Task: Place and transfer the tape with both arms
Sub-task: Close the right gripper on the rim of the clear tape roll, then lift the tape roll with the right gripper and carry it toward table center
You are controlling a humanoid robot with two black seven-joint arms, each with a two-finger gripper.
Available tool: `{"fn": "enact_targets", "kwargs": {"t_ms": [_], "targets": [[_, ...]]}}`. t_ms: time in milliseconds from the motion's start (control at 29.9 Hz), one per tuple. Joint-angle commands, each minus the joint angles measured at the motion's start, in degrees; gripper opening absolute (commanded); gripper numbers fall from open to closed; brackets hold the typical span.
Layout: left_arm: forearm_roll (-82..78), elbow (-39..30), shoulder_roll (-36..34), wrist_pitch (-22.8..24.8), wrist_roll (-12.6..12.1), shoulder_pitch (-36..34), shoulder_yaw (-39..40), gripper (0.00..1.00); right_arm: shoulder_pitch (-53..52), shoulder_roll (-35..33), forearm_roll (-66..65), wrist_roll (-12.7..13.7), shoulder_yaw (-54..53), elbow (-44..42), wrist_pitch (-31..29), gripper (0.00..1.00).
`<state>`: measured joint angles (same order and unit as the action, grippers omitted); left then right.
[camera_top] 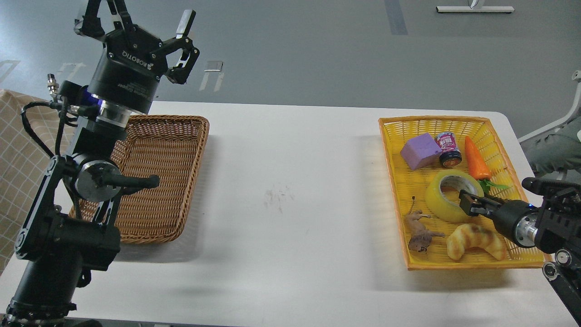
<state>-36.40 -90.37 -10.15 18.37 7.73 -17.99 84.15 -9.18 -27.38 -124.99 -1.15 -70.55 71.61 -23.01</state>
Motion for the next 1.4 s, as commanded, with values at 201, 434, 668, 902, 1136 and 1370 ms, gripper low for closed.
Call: {"fn": "enact_targets", "kwargs": {"t_ms": [201, 434, 668, 902, 1136, 1370], "targets": [[-0.07, -0.07, 0.13, -0.09, 0.00, 0.77, 0.14, 0.98, 0.56, -0.04, -0.01, -1.31, -0.11, 0.19, -0.10, 0.18], [-0.07, -0.07, 0.04, -0.09, 0.09, 1.03, 0.31, 0.98, 0.57, 0.58, -0.01, -1.57, -0.46, 0.11, -0.02, 0.12], [-0.07, -0.07, 0.13, -0.09, 0.09, 1.29, 0.31, 0.98, 0.57, 0.75, -0.01, -1.57, -1.08, 0.28, -0.02, 0.09], [-0.07, 0.02, 0.48, -0.09, 0.09, 1.29, -0.12, 0.98, 0.39, 0.31, 0.97, -1.57, -1.51, 2.04, -0.10, 0.09], [-0.07, 0.02, 0.65, -0.09, 0.00, 1.29, -0.39, 0.98, -2.59, -2.06, 2.47, -1.49, -2.57, 7.48, -2.56, 0.09], [-0.07, -0.07, 1.01, -0.09, -0.09, 1.20, -0.48, 0.98, -14.44, -1.80, 4.94, -1.05, -0.30, 8.02, -4.99, 0.06]]}}
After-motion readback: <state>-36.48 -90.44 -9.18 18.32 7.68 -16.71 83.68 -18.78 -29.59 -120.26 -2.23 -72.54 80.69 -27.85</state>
